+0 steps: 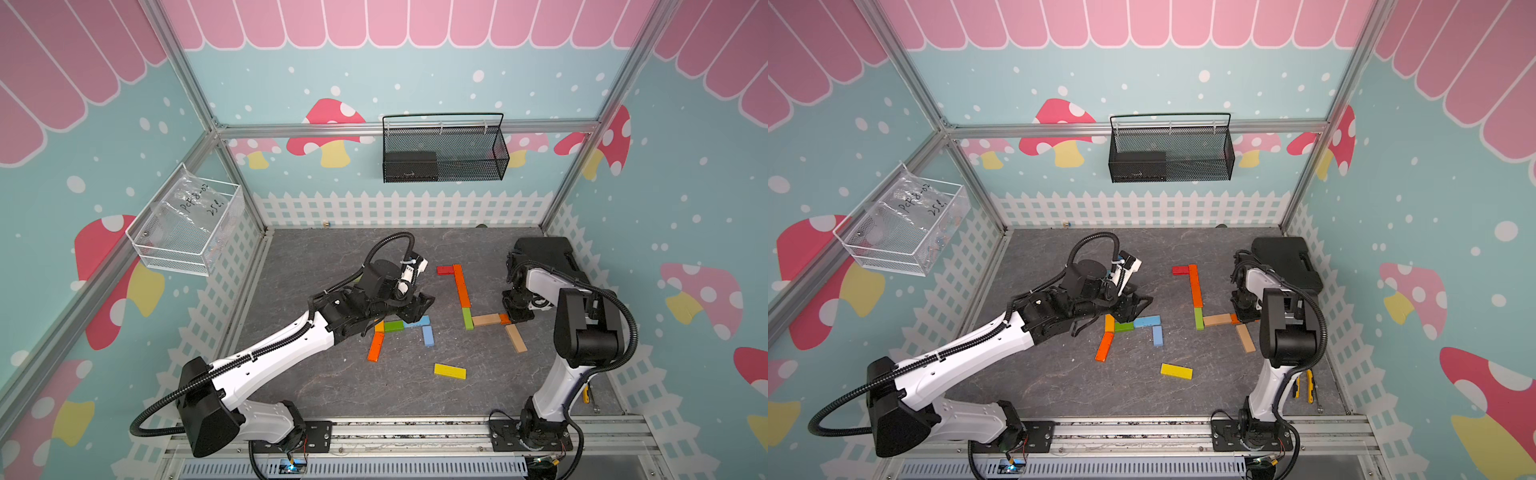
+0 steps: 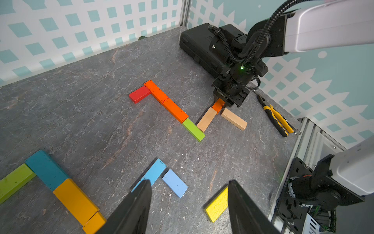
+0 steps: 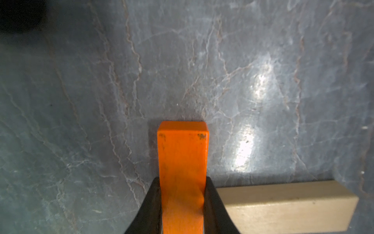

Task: Assemble a giraffe with building blocks
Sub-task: Assemble the building block at the center of the board.

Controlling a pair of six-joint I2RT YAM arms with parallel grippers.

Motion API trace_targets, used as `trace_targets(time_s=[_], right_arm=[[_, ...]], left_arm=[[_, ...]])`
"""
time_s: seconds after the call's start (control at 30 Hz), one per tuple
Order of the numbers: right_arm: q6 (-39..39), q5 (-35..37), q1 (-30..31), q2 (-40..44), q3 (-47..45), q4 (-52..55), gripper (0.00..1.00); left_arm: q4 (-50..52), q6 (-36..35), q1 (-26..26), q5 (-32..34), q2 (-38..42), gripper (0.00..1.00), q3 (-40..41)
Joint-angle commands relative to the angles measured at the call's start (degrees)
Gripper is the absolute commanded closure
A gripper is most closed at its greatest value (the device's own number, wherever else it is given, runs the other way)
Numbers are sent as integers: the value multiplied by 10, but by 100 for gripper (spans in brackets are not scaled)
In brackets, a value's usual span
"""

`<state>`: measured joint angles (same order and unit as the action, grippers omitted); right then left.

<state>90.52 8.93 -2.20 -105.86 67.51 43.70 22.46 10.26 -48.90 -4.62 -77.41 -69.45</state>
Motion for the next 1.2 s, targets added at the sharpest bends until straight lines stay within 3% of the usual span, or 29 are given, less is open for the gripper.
trace_targets(time_s=[0.0,0.1,0.33,0.83,1.0,1.17], right_arm=[[15,-2,4,11,-15,28,85],[15,0,4,13,-14,28,83],[14,-2,4,13,-14,30,63],[-2,30,4,53,11,44,41],[-34,65,4,85,47,67,38],[-134,99,5,136,50,81,37]], left_arm=[[2,-7,-3,4,8,37,1],[2,-7,-2,4,8,37,0],[3,-7,-2,2,6,37,-1],[3,-4,-3,2,6,37,-1],[6,-2,-3,2,8,37,0],[23,-4,-6,4,10,37,1]])
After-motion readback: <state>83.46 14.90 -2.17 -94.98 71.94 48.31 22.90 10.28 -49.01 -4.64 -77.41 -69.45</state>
